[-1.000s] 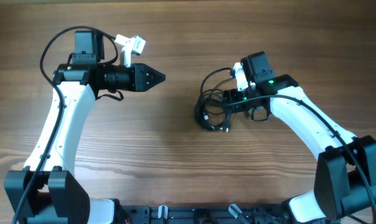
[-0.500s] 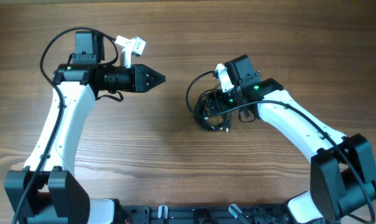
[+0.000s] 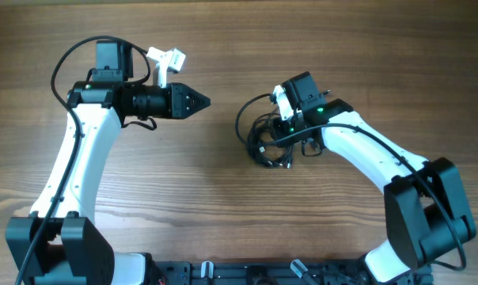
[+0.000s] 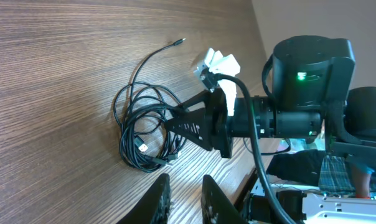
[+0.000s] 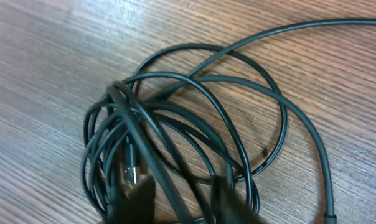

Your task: Untangle cables

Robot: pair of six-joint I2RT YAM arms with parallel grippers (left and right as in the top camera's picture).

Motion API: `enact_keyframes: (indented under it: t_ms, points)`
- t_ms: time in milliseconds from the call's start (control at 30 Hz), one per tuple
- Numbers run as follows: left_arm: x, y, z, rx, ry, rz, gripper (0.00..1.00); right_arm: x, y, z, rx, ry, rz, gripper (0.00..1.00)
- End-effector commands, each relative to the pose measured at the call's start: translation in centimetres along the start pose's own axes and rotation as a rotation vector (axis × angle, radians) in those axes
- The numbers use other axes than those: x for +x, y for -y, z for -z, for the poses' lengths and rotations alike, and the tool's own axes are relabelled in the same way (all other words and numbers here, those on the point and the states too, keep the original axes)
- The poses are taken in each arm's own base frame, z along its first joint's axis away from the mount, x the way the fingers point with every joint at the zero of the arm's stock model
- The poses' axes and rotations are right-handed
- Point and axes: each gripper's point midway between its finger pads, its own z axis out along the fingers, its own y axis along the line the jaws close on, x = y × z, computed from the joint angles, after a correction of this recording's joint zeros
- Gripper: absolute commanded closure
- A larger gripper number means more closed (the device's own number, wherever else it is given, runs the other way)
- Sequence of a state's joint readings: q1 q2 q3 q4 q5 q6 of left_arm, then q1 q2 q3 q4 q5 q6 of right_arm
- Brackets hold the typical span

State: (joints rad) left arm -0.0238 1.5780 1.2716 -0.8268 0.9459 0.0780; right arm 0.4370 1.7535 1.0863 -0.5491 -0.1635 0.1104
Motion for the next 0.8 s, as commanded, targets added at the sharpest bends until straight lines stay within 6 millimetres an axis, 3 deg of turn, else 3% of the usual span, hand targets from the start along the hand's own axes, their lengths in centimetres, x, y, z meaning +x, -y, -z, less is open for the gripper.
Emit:
enact_keyframes:
  t_ms: [0, 133, 300, 533, 633, 700, 767]
  points:
    - [-0.3, 0.6, 0.6, -0.006, 0.017, -0.045, 0.81, 1.0, -0.2, -0.7, -0.017, -0.046, -0.003, 0.95]
    - [-0.3, 0.6, 0.6, -0.006, 0.017, -0.045, 0.81, 1.9, -0.5, -0.2, -0.031, -0.09, -0.012, 0.96]
    - [-0.2, 0.6, 0.6, -0.006, 0.016, -0.043, 0.81, 0.1, -1.6, 4.8, -0.039, -0.074, -0.005, 0.96]
    - [1.7, 0.9, 0.5, 0.003, -0.051, 0.043, 0.84, -7.3, -5.3, 20.8, -0.076, 0.288, 0.12, 0.96]
    - [2.6, 2.3, -0.1, 0.054, -0.091, 0.054, 0.82, -7.9, -6.9, 24.8, -0.138, 0.393, 0.152, 0.96]
    - [3.3, 5.0, -1.2, 0.157, -0.123, -0.042, 0.79, -7.6, -8.5, 27.4, -0.21, 0.451, 0.188, 0.96]
    - [3.9, 6.6, -2.1, 0.206, -0.146, -0.111, 0.78, -7.1, -9.1, 28.4, -0.238, 0.47, 0.209, 0.95]
